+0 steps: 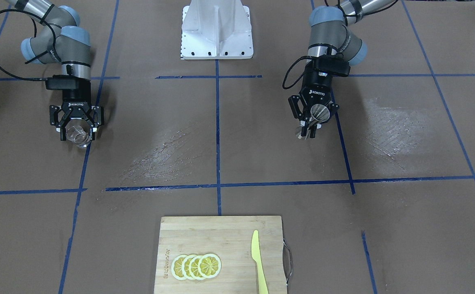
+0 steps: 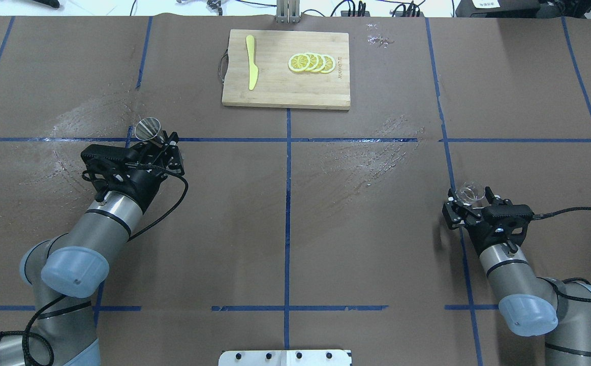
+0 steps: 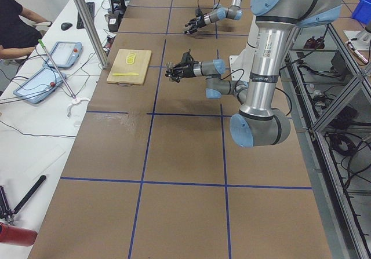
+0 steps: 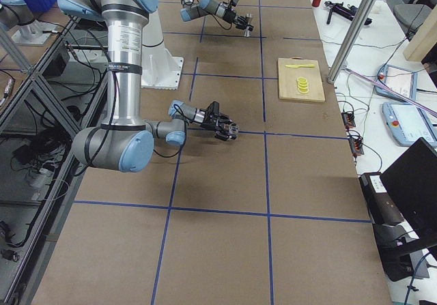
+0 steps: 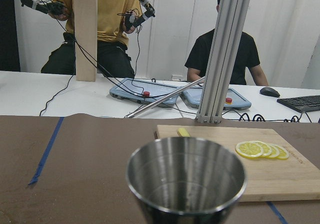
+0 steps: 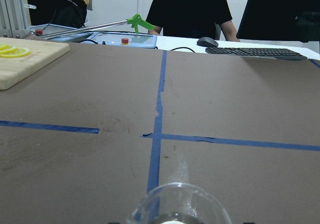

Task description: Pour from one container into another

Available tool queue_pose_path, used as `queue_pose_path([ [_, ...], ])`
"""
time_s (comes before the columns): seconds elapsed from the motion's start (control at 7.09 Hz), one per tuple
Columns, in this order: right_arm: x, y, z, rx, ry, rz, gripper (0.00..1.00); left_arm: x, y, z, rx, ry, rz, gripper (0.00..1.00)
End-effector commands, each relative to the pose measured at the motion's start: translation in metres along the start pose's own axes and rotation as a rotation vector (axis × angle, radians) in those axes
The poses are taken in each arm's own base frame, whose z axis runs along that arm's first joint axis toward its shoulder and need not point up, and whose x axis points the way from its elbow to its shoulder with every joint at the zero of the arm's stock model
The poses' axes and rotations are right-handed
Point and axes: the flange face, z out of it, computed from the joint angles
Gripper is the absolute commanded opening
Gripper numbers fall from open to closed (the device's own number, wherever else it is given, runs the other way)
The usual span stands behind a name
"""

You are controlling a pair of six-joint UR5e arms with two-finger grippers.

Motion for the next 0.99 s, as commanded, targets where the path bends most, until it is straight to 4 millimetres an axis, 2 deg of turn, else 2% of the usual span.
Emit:
queue_pose_path([
  [0.0,-0.001,0.002,0.004,0.002,0.005,-0.008,0.87,0.000,0.000,0.000,0.000,0.000,0.000,0.00],
  [0.28,-0.003,0.003,0.005,0.002,0.004,-0.006,0.85,0.004,-0.002,0.000,0.003,0.005,-0.007,0.00],
  [0.42,-0.005,0.002,0.006,0.004,0.002,-0.001,0.75,0.003,-0.002,0.000,0.003,0.004,-0.005,0.00],
  [0.56,-0.013,-0.001,0.006,0.006,-0.004,0.009,0.43,0.004,-0.002,0.000,0.003,0.005,-0.007,0.00],
  [0.85,-0.015,-0.006,0.005,-0.001,-0.012,-0.015,0.00,0.004,-0.002,0.000,0.003,0.005,-0.007,0.00],
])
